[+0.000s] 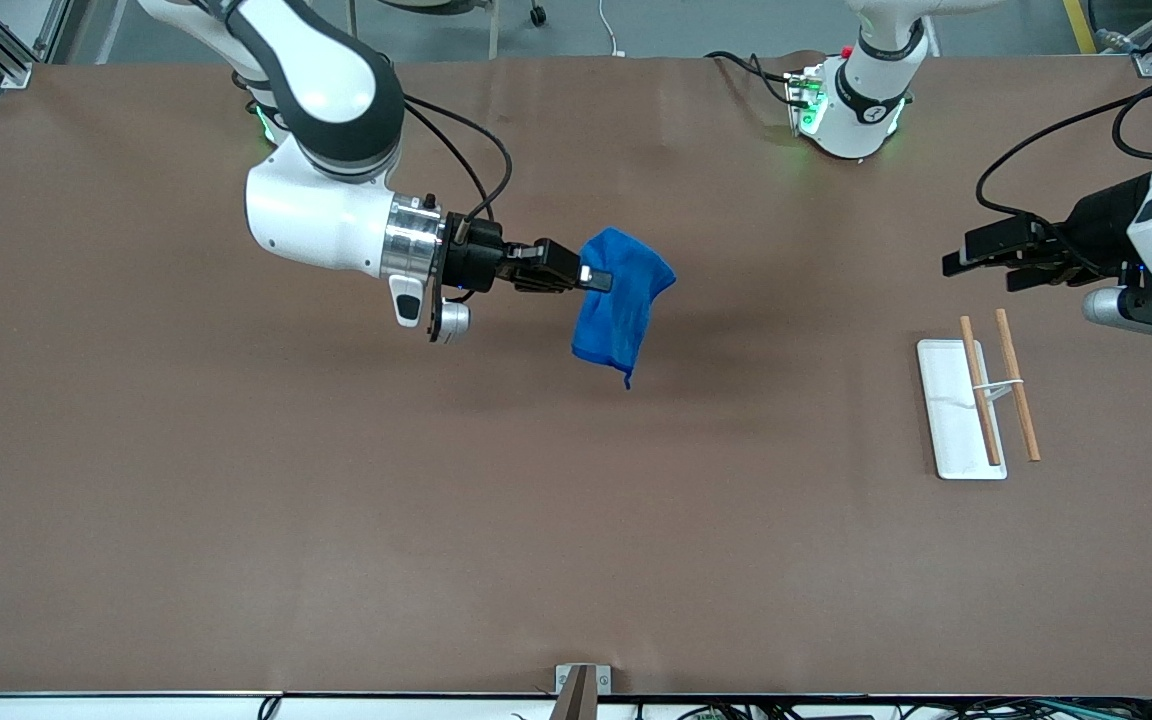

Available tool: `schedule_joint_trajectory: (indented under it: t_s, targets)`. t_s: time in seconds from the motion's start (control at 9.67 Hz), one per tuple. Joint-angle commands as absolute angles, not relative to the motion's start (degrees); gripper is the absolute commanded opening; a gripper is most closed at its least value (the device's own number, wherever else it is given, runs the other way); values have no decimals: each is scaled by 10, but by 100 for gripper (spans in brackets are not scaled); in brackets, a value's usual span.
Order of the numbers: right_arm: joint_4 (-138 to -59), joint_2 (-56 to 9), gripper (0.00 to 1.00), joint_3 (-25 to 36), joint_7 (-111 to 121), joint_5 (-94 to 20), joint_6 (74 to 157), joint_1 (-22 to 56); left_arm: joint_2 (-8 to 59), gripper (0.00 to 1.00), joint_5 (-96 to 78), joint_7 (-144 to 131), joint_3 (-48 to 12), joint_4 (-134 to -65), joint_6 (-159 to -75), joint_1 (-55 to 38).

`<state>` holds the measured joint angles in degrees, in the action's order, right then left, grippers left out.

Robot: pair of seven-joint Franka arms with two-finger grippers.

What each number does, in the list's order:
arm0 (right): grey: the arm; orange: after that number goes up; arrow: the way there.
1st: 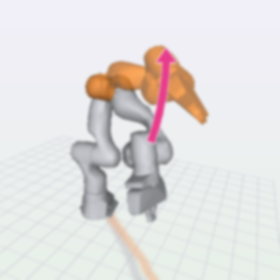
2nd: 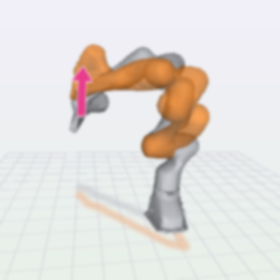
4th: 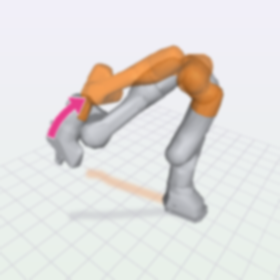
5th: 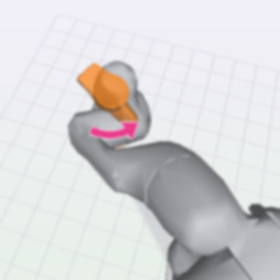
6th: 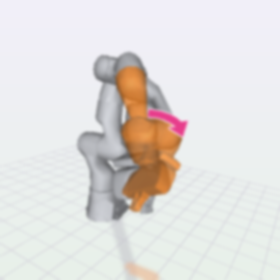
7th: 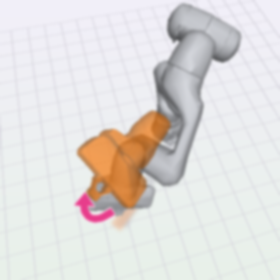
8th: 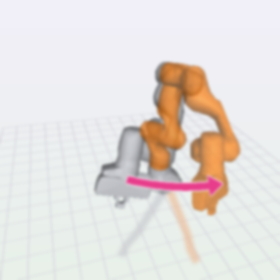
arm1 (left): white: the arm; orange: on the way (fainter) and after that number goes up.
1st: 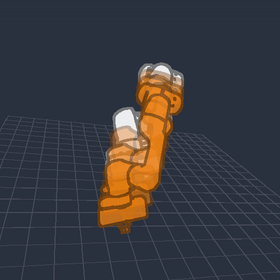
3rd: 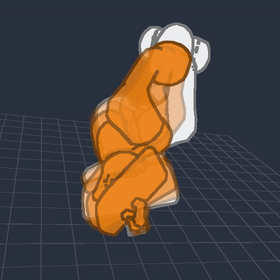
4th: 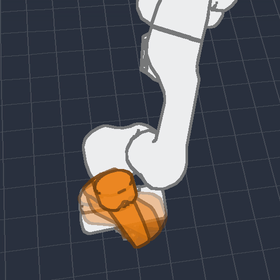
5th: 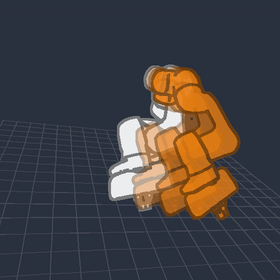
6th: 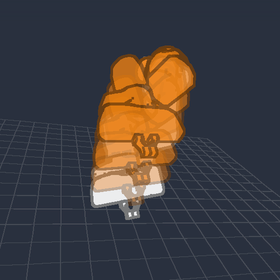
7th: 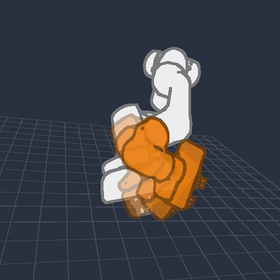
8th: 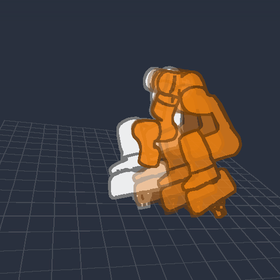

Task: Right arm passes towel to left arm to hang
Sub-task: 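Reach the left gripper toward the towel held by the right gripper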

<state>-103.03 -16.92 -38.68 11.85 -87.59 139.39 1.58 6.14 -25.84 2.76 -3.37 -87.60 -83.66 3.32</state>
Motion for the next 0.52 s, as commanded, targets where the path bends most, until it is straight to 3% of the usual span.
schedule_joint_trajectory:
  t_s: [0.0, 0.21, 0.41]
  targets:
    - [-1037, -166, 0, -396, 168, -955, 1363, 3, 42, 100, -365, 92, 7, -952, -831, 36]
    - [-1037, -166, 0, -396, 168, -964, 1363, 4, 36, 100, -497, 189, 96, -1044, -757, 23]
    - [-1039, -167, 0, -396, 168, -964, 1363, 4, 28, 100, -567, 266, 121, -1118, -747, 26]
